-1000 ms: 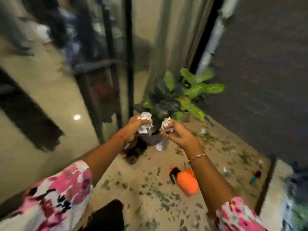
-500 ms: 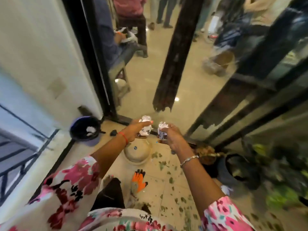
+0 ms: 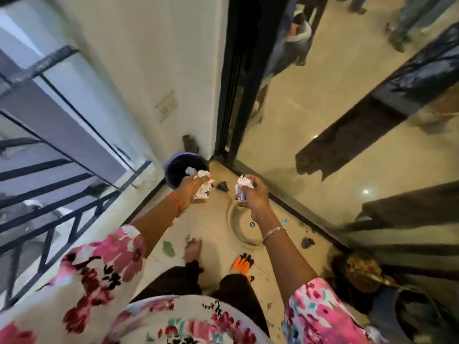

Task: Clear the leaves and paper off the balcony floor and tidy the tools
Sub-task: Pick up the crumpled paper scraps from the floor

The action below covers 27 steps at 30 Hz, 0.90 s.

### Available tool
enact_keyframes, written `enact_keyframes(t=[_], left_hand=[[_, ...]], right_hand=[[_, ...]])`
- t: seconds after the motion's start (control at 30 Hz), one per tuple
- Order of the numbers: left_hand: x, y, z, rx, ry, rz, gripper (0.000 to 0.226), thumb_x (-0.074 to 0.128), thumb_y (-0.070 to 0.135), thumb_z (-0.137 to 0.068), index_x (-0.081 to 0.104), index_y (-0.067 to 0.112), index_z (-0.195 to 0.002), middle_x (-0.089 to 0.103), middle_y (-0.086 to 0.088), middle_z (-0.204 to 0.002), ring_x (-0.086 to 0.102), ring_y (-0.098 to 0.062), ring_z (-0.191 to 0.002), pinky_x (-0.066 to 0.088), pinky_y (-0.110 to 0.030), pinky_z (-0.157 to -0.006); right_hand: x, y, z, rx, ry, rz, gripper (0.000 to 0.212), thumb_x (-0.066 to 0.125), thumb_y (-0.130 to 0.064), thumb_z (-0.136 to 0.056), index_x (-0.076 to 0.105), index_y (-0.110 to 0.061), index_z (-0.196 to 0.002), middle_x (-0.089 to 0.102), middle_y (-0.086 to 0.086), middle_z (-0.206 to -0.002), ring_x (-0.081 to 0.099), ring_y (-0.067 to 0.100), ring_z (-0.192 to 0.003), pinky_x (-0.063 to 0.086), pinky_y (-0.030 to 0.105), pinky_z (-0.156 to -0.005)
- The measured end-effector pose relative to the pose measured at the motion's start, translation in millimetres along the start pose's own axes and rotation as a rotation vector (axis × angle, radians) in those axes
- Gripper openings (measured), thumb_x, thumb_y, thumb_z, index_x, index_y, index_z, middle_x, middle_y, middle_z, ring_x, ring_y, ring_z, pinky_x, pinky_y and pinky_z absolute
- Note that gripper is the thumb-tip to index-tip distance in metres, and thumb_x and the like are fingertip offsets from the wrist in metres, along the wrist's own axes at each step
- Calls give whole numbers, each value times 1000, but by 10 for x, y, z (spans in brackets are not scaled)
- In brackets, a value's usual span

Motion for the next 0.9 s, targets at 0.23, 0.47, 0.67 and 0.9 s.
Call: enact_keyframes(t=[0.23, 0.47, 0.67, 0.9], left_hand=[[-496, 263, -887, -95, 115, 66, 16, 59, 13, -92, 55, 16, -77, 51, -6, -65, 51, -4, -31, 42, -14, -34], [-842, -293, -2331, -185, 237, 120, 18, 61, 25, -91, 54, 18, -76, 53, 4, -47, 47, -3, -31, 38, -12, -37], [-980, -614, -3112, -208, 306, 137, 19, 52, 38, -94, 52, 22, -104, 52, -8, -107, 52, -17, -76, 45, -28, -66], [-1045, -532, -3238, -142, 403, 241, 41, 40, 34, -100, 39, 16, -136, 48, -2, -132, 44, -20, -122, 30, -31, -84]], right_hand=[[923, 106, -919, -65, -66, 273, 31, 57, -6, -89, 54, -15, -118, 60, 10, -101, 59, 23, -75, 52, 36, -60], [1661, 763, -2157, -247, -324, 523, 79, 31, -63, -84, 44, 5, -122, 53, 19, -109, 53, 27, -99, 36, 20, -75], [2182, 1275, -2962, -143, -393, 648, 53, 41, -21, -99, 24, 4, -143, 33, 26, -142, 34, 36, -131, 31, 32, -98], [2453, 1366, -3169, -24, -416, 754, 61, 37, -13, -101, 3, -6, -150, 19, 16, -155, 27, 31, -139, 26, 33, -108]])
Point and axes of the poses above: each hand's wrist, its own z-axis away from the middle knuckle, its own x-axis out of the palm, y = z × x, the point moved 2 cm from there along -z, towards the middle knuckle
